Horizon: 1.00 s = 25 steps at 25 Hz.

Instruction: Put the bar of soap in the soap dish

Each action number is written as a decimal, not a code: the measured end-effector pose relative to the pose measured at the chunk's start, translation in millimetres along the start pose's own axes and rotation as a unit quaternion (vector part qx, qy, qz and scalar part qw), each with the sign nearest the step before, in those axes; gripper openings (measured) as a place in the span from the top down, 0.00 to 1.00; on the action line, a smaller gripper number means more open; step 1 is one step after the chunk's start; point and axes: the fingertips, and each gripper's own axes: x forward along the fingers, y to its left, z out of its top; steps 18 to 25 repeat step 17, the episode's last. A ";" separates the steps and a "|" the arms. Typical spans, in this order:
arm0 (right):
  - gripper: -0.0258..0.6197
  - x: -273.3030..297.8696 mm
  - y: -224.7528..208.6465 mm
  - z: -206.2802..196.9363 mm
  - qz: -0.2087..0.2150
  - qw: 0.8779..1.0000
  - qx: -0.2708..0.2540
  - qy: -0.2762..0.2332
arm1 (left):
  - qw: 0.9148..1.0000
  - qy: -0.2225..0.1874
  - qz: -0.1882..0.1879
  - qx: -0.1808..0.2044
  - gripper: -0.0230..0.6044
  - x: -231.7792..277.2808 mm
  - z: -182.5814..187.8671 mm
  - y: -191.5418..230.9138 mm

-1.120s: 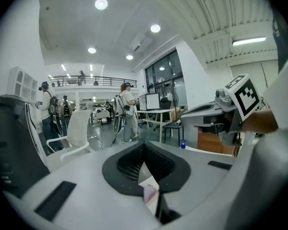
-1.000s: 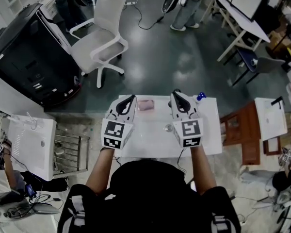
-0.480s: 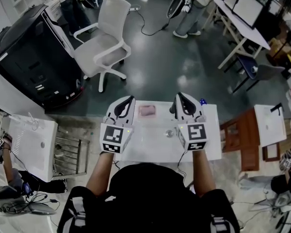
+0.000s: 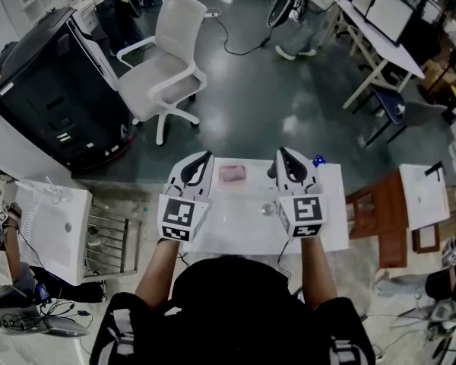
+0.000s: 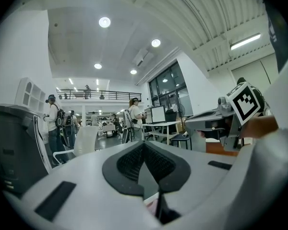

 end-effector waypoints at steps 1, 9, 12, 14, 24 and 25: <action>0.91 -0.1 -0.7 0.5 0.000 1.000 0.000 -0.001 | 1.000 -0.001 0.000 0.000 0.93 0.4 0.9 -0.4; 0.91 3.4 2.0 -3.8 0.002 1.000 -0.007 -0.001 | 1.000 -0.004 -0.002 0.004 0.93 2.3 2.4 -0.9; 0.91 4.5 2.6 -4.8 0.003 1.000 -0.006 0.000 | 1.000 -0.004 -0.005 0.008 0.93 3.2 5.1 -1.1; 0.91 4.3 3.3 -4.4 0.004 1.000 -0.005 0.000 | 1.000 -0.005 -0.005 0.010 0.93 3.4 7.0 -1.7; 0.91 3.0 4.5 -5.0 0.006 1.000 -0.004 0.000 | 1.000 -0.006 -0.003 0.012 0.93 3.4 8.2 -2.9; 0.91 3.0 4.5 -5.0 0.006 1.000 -0.004 0.000 | 1.000 -0.006 -0.003 0.012 0.93 3.4 8.2 -2.9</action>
